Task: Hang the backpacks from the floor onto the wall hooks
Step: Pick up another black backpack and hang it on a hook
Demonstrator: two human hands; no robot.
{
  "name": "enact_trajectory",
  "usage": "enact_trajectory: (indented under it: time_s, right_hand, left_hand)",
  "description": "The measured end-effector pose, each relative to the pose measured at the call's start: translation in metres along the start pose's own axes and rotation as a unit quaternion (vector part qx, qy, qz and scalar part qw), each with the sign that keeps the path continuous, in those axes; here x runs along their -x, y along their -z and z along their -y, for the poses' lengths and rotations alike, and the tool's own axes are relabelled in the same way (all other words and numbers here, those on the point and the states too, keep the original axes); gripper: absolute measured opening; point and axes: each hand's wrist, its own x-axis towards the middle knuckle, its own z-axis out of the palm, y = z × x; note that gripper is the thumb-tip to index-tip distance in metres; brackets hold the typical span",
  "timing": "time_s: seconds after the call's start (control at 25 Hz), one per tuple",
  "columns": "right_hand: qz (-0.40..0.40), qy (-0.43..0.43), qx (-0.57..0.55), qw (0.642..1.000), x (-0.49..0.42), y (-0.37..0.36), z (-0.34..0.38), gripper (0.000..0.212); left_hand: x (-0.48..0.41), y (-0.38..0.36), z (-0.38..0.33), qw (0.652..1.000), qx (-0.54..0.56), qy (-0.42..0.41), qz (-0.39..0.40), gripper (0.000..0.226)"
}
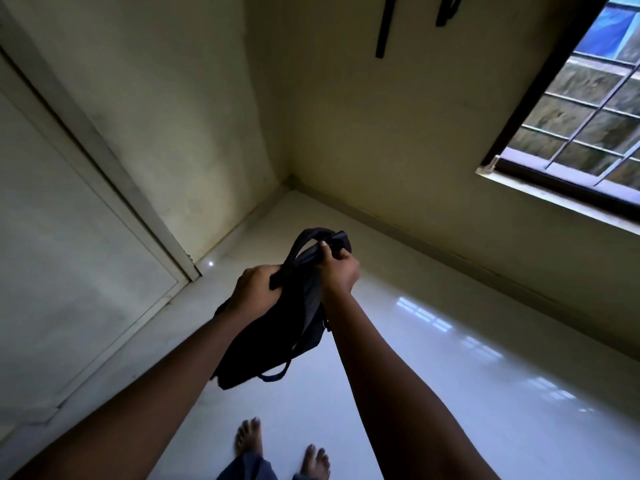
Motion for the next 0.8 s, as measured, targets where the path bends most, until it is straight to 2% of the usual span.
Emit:
enact_trajectory:
  time_s: [0.08,0.12,0.2,0.24,0.32,0.36,0.44,0.52,0.64,0.8]
  right_hand:
    - [0.031,0.013,0.052,0.998,-0.003,-0.002,-0.004,0.026]
    - [0.061,0.027,0.078,0.995,-0.002,-0.004,-0.008,0.024]
    - [0.124,0.082,0.129,0.98,0.005,-0.004,-0.014,0.023]
    - [0.153,0.127,0.165,0.966,0.008,-0.001,-0.014,0.024]
    - [0.199,0.236,0.248,0.918,0.012,0.009,-0.006,0.025]
    - [0.217,0.282,0.28,0.892,0.013,0.015,0.002,0.025]
    - [0.245,0.319,0.302,0.864,0.011,0.027,0.026,0.023]
    - [0.248,0.328,0.308,0.858,0.004,0.035,0.052,0.024]
    - [0.236,0.341,0.303,0.858,-0.01,0.034,0.088,0.023]
    - [0.184,0.336,0.261,0.886,-0.041,0.016,0.135,0.026]
  left_hand:
    - [-0.003,0.01,-0.001,0.997,0.017,0.019,0.074,0.038]
    - [-0.005,0.015,-0.003,0.996,0.03,0.029,0.082,0.039]
    - [-0.011,0.025,-0.01,0.997,0.056,0.035,0.036,0.028]
    - [-0.014,0.028,-0.014,0.997,0.068,0.028,0.001,0.021]
    - [-0.018,0.032,-0.02,0.997,0.072,0.006,-0.028,0.022]
    - [-0.02,0.033,-0.021,0.998,0.062,-0.01,-0.013,0.027]
    - [-0.027,0.033,-0.023,0.998,0.022,-0.053,0.02,0.035]
    - [-0.036,0.037,-0.029,0.996,-0.022,-0.08,-0.01,0.036]
    - [-0.055,0.055,-0.05,0.993,0.015,-0.066,-0.096,0.033]
    - [-0.1,0.085,-0.081,0.989,0.034,-0.076,-0.123,0.026]
